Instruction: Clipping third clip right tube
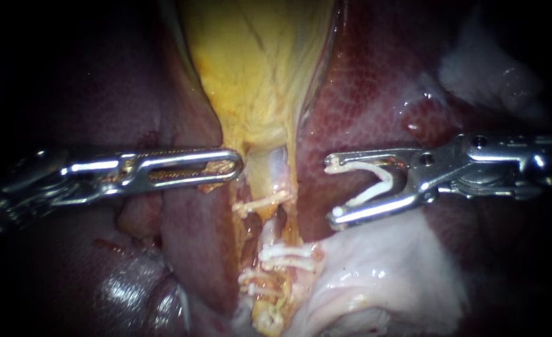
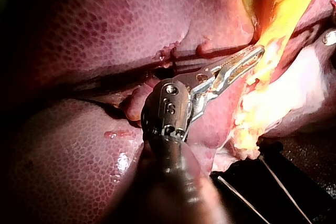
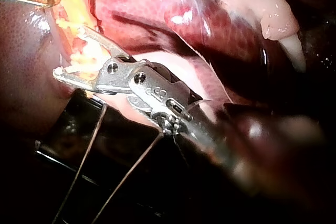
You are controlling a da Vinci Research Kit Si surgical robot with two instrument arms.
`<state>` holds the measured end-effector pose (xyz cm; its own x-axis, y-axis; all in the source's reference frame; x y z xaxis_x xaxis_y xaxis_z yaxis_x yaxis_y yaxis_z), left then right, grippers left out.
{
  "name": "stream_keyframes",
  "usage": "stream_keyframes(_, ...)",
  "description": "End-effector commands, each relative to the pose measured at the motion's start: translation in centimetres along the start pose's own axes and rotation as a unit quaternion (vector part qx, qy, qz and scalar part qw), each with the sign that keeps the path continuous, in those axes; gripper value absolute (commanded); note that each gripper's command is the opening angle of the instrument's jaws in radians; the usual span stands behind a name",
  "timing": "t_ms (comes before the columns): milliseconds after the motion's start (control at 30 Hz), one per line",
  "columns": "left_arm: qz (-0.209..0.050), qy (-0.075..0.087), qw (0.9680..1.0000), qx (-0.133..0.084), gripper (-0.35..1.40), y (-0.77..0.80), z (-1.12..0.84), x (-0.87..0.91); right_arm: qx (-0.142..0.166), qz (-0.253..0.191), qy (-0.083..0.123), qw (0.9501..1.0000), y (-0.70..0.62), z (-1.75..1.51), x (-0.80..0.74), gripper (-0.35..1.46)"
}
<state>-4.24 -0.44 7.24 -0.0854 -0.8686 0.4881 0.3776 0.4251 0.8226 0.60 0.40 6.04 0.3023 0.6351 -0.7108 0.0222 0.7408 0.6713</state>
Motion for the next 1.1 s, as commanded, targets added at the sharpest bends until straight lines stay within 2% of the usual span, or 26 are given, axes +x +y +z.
stream_keyframes(33,0.0,0.0,1.0,0.0,-0.35,0.0,0.0,0.0,0.0,0.0,0.0,1.0,0.0,0.0,0.0,0.6)
stream_keyframes(167,0.0,0.001,1.0,0.001,-0.35,-0.02,-0.04,-0.01,0.0,0.0,0.0,1.0,0.0,0.0,-0.01,0.6)
stream_keyframes(267,-0.002,0.002,1.0,0.004,-0.35,-0.05,-0.14,-0.09,0.0,-0.002,0.0,1.0,0.01,0.02,-0.05,0.6)
stream_keyframes(333,-0.005,0.005,1.0,0.007,-0.35,-0.07,-0.23,-0.16,0.0,-0.004,0.001,1.0,0.04,0.05,-0.13,0.6)
stream_keyframes(500,-0.01,0.0,0.9999,0.001,-0.35,-0.08,-0.48,-0.35,0.003,-0.013,-0.009,0.9999,0.14,0.21,-0.4,0.6)
stream_keyframes(667,-0.014,-0.009,0.9999,-0.004,-0.35,-0.07,-0.69,-0.47,0.01,-0.001,-0.026,0.9996,0.26,0.49,-0.74,0.6)
stream_keyframes(867,-0.015,-0.014,0.9998,-0.004,-0.35,-0.12,-0.78,-0.51,0.009,0.012,-0.044,0.9989,0.45,0.77,-1.06,0.6)
stream_keyframes(1100,-0.015,-0.014,0.9998,-0.005,-0.35,-0.15,-0.8,-0.51,0.011,0.022,-0.051,0.9984,0.62,1.0,-1.24,0.6)
